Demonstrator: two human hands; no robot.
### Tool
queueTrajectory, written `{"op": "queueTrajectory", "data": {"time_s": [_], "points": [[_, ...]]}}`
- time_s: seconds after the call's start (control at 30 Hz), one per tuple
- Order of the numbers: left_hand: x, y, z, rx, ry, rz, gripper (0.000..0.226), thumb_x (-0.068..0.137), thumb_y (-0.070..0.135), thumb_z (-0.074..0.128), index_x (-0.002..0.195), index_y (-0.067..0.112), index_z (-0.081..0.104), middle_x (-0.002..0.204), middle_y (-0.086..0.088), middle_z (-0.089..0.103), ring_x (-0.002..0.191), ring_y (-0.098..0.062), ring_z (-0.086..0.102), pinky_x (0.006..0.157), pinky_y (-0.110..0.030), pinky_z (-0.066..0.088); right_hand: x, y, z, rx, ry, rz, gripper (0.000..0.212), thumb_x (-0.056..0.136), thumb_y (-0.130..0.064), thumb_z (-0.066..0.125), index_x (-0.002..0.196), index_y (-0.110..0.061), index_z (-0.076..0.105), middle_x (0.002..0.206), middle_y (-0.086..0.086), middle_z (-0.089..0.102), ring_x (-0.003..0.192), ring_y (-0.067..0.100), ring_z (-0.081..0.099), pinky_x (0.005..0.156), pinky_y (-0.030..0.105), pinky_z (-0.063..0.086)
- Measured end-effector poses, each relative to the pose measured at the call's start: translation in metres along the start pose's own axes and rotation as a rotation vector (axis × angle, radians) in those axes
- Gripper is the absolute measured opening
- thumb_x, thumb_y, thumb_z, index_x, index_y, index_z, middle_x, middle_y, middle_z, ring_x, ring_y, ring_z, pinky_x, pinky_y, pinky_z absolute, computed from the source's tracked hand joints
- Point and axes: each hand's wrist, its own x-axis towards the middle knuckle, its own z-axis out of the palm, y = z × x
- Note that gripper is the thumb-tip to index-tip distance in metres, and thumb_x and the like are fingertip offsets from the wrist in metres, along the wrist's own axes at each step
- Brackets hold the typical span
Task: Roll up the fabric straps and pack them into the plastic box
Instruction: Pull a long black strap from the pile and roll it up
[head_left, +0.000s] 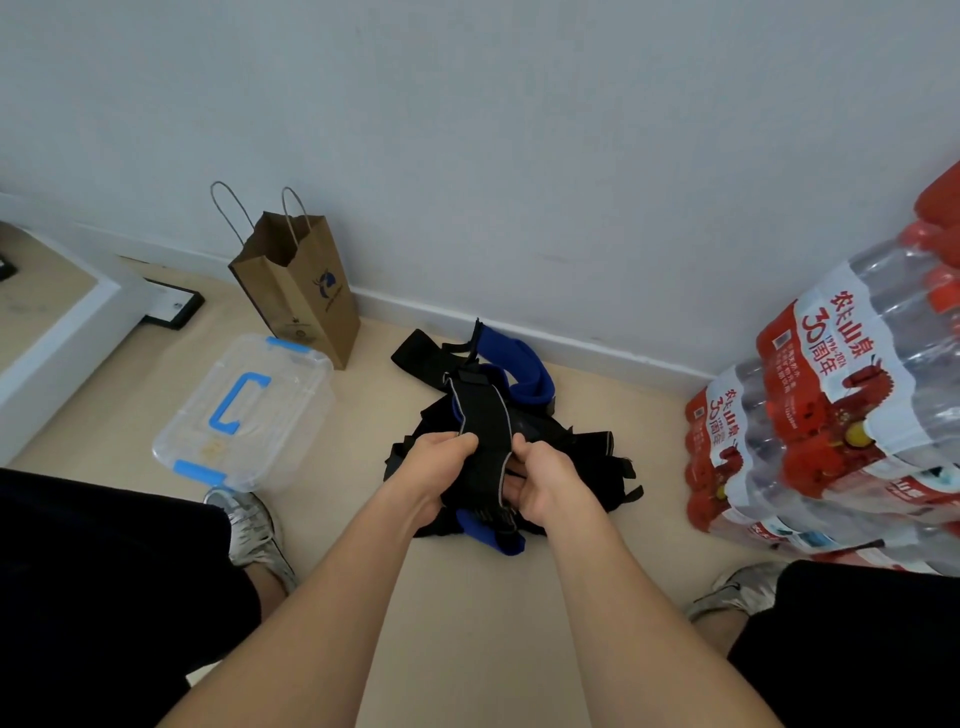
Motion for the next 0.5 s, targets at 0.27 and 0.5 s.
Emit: {"op": "queueTrajectory", "data": {"time_s": [0.27, 0.5], "points": [[-0.011, -0.005, -0.009, -0.048, -0.129, -0.182, 0.028, 0.100, 0.024, 0.064, 0.125, 0.010, 0.071, 0.106, -0.018, 0.082, 0.091, -0.032, 0.082, 0.074, -0.044, 0.066, 0.000, 0.001, 0.003, -0.243, 0.140, -0.099, 0.022, 0.106, -0.015, 0.066, 0.125, -0.005, 0.066, 0.110, 0.023, 0.077, 0.098, 0.040, 0.077, 0.085, 0.054, 0.067], [-0.014, -0.002, -0.023, -0.019, -0.167, -0.246, 0.029, 0.104, 0.025, 0.062, 0.125, 0.006, 0.068, 0.098, -0.017, 0.082, 0.075, -0.027, 0.081, 0.063, -0.037, 0.064, 0.002, 0.009, 0.013, -0.336, 0.289, -0.203, 0.011, 0.104, -0.021, 0.068, 0.107, -0.011, 0.065, 0.104, 0.015, 0.073, 0.092, 0.031, 0.073, 0.082, 0.045, 0.065]]}}
